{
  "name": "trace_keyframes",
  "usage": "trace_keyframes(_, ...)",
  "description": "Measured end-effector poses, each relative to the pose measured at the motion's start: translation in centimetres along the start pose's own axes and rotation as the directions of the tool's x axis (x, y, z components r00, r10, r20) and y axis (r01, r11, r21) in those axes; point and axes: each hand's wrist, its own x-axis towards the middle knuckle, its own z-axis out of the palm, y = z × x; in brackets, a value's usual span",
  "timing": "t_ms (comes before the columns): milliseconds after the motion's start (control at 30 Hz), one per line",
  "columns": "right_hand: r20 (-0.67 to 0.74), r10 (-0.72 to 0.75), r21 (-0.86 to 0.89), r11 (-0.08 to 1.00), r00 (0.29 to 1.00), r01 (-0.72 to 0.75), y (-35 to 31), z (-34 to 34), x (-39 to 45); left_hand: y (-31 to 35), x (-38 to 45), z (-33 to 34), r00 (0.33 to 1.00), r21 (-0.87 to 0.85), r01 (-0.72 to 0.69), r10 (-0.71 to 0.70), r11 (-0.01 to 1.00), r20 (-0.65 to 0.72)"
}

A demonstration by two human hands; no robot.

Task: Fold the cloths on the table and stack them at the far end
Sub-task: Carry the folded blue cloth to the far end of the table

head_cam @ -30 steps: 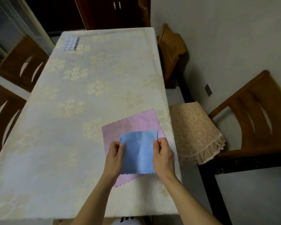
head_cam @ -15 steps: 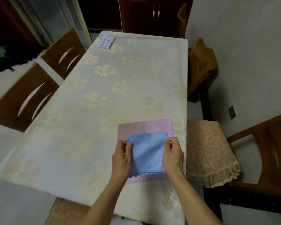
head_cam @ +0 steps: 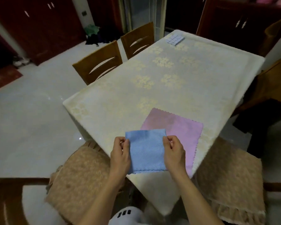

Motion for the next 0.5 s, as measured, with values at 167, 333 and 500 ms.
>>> trace_keyframes(167, 0.189, -0.071, -0.039, 0.996, 0.979, 0.079, -0.4, 2.0, -3.2, -1.6, -5.3, -3.6, 0.977, -0.120, 0.038, -0.062, 0.992, -0.205)
trace_keyframes(333, 0.360, -0.167, -0.046, 0.979, 0.918, 0.196, -1.3, 6.0, -7.1, -3.5, -10.1, -8.3, 0.904, -0.148, 0.160, -0.205, 0.976, -0.375)
trace_keyframes(500, 0.515, -0.254, 0.013, 0.957, 0.819, 0.288, -2.5, 10.1, -11.6, -5.1, -14.1, -12.9, 0.782, -0.198, 0.230, -0.302, 0.953, -0.545)
